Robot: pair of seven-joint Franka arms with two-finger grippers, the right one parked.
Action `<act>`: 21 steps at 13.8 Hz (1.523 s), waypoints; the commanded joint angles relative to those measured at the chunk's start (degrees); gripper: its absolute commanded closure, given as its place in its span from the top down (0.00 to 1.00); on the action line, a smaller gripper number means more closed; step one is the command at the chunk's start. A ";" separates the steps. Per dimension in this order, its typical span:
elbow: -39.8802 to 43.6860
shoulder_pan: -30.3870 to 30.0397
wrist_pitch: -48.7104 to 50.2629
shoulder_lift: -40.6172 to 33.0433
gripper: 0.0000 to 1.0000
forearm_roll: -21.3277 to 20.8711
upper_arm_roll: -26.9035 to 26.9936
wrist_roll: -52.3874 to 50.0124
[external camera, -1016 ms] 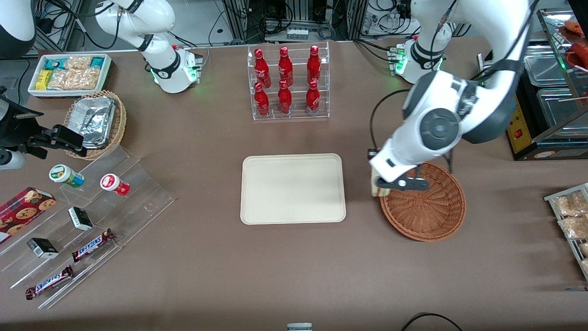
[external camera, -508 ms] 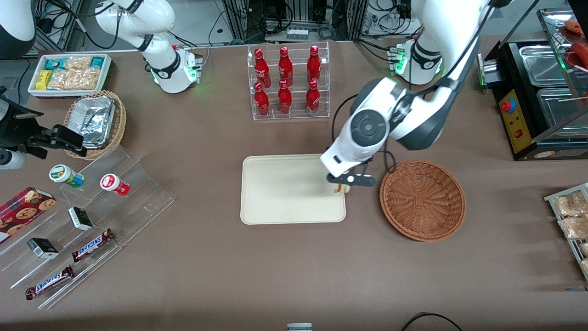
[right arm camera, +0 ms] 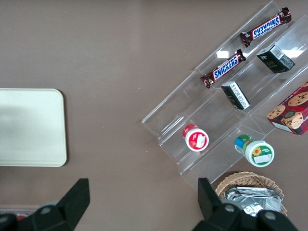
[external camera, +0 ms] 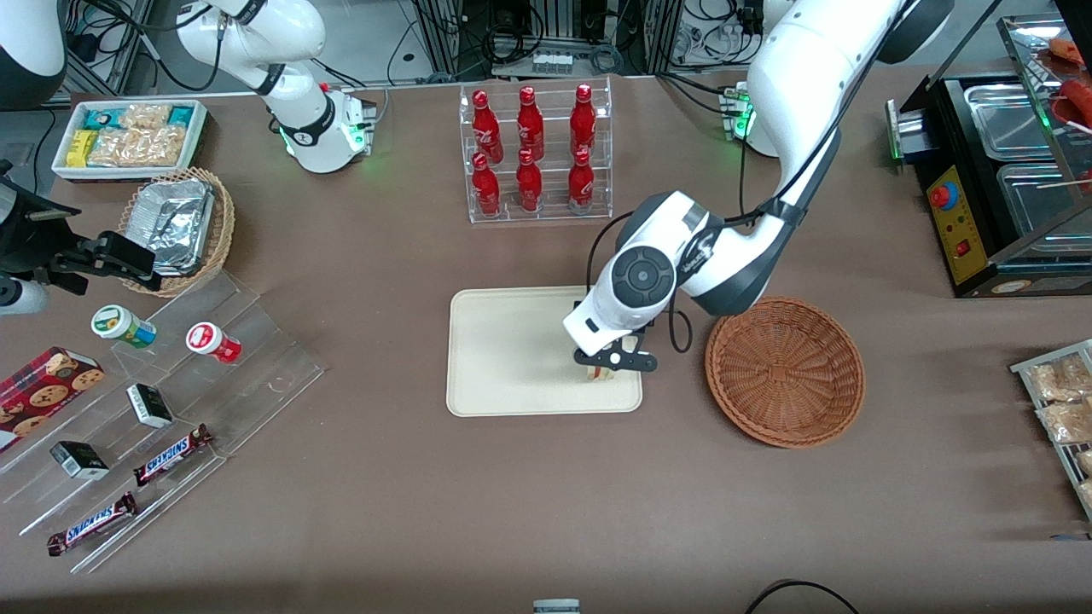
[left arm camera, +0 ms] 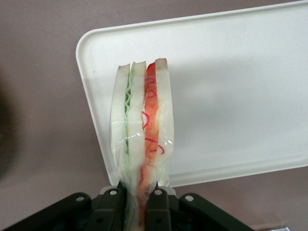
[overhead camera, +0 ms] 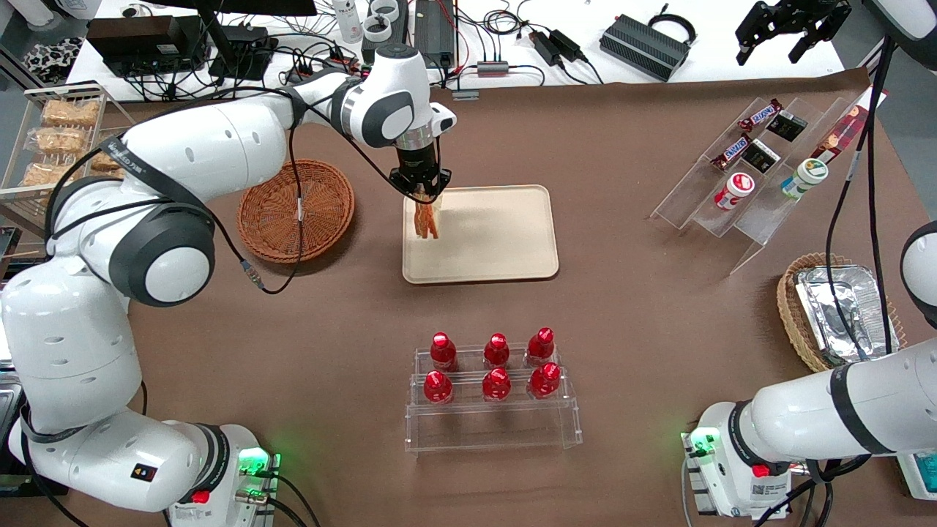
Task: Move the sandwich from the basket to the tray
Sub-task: 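Lower the sandwich onto the tray and open the left gripper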
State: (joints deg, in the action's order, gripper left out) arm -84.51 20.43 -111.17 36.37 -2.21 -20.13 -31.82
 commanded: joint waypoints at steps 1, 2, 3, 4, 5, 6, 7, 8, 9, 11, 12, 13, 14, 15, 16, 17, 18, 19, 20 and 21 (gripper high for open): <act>3.73 1.10 -0.44 2.82 0.00 -0.87 0.45 -1.31; 3.83 1.10 -1.32 3.26 0.00 -0.87 0.45 -1.40; 3.83 1.19 -2.20 3.70 0.00 -0.87 0.45 -2.01; 3.91 2.15 -2.82 4.32 0.00 -0.96 0.45 -2.63; 4.26 3.46 -3.69 4.84 0.00 -1.05 1.14 -2.81; 4.53 3.82 -4.31 5.63 0.00 -1.05 1.50 -3.07; 4.88 3.82 -4.32 6.07 0.00 -1.05 1.50 -3.07; 4.97 4.43 -4.32 6.34 0.00 -1.13 1.50 -3.07; 4.97 4.96 -4.40 6.52 0.00 -1.22 1.59 -3.07; 4.97 4.97 -4.41 7.22 0.00 -2.88 1.59 -3.25; 4.97 4.97 -4.41 7.66 0.00 -3.15 1.59 -3.42; 4.97 4.97 -4.41 8.18 0.00 -3.59 1.59 -3.42; 4.97 4.97 -4.58 8.45 0.00 -4.38 1.59 -3.51; 4.97 4.97 -4.67 8.80 0.00 -4.82 1.59 -3.51; 4.97 5.05 -4.76 8.98 0.00 -4.83 1.59 -3.51; 4.97 5.23 -4.93 9.07 0.00 -4.91 1.59 -3.60; 4.97 5.23 -5.19 9.07 0.00 -4.83 1.59 -3.60; 4.97 5.23 -5.28 9.24 0.00 -4.83 1.59 -3.51; 4.97 5.32 -5.20 9.33 0.07 -4.83 1.59 -3.60; 4.97 5.32 -5.20 9.42 0.46 -4.83 1.59 -3.60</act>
State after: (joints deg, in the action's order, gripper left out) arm -81.60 24.65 -116.42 44.65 -6.14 -19.09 -34.23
